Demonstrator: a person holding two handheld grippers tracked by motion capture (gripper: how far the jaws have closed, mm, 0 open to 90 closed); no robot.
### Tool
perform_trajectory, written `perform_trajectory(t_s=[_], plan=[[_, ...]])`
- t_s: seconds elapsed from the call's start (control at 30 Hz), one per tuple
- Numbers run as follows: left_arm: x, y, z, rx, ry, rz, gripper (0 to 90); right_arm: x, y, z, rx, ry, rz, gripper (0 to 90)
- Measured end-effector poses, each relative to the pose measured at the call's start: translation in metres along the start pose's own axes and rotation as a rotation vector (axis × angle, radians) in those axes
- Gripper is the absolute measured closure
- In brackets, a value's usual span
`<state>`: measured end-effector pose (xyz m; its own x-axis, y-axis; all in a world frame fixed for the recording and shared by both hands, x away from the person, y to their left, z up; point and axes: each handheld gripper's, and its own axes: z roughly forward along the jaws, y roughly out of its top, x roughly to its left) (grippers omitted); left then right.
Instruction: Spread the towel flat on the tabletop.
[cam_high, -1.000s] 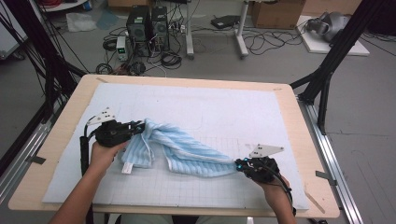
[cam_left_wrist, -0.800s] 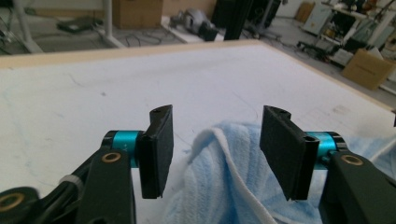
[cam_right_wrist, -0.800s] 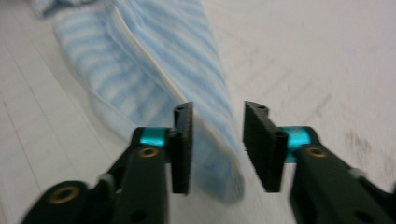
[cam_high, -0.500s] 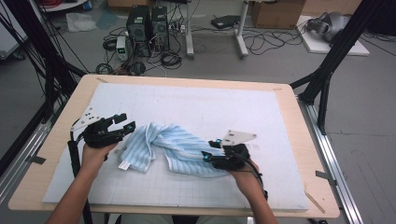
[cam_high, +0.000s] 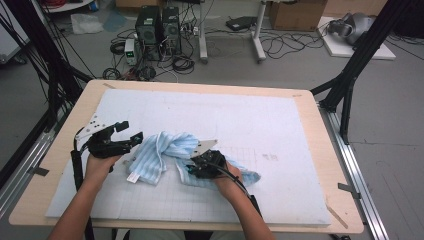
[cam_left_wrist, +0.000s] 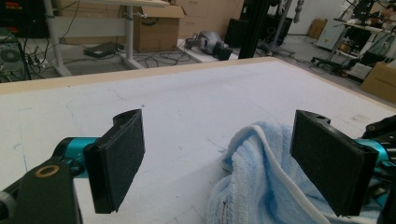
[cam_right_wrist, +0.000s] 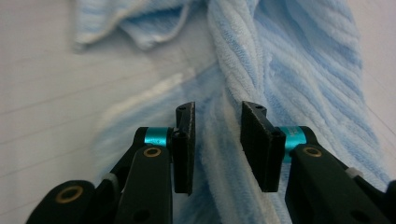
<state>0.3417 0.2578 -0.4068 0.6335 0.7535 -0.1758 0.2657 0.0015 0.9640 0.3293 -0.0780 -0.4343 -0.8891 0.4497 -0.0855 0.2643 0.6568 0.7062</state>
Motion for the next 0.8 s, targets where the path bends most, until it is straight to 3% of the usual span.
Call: perform_trajectory(t_s=[0.03,0.13,0.23,0.33,0.37,0.4,0.5,0.73,0.8], plan=[[0.000,0.000,0.000,0.005,0.002,0.000,18.4,0.000,0.000,0.000,0.000,0.000,0.000,67.2],[0.000,-0.001,0.002,0.014,0.002,0.001,18.9,-0.002,0.001,0.002,0.025,0.000,0.011,82.7],[0.000,-0.001,0.002,0.020,0.011,-0.004,19.7,-0.003,0.006,-0.002,0.025,0.035,0.013,85.9],[0.002,-0.001,0.000,0.015,0.019,-0.008,20.1,-0.009,0.012,-0.019,-0.095,0.075,0.078,86.0],[0.003,-0.001,-0.001,0.013,0.022,-0.012,20.2,-0.014,0.013,-0.026,-0.127,0.054,0.096,86.0],[0.004,-0.001,-0.001,0.013,0.022,-0.015,20.2,-0.021,0.012,-0.035,-0.149,0.005,0.122,86.0],[0.005,-0.002,-0.001,0.018,0.022,-0.019,20.2,-0.042,0.005,-0.053,-0.157,-0.098,0.197,85.9],[0.004,-0.002,0.000,0.019,0.018,-0.016,20.5,-0.082,-0.024,-0.078,-0.096,-0.311,0.357,85.7],[0.004,-0.002,0.000,0.020,0.019,-0.019,20.5,-0.087,-0.029,-0.081,-0.063,-0.364,0.363,85.6]])
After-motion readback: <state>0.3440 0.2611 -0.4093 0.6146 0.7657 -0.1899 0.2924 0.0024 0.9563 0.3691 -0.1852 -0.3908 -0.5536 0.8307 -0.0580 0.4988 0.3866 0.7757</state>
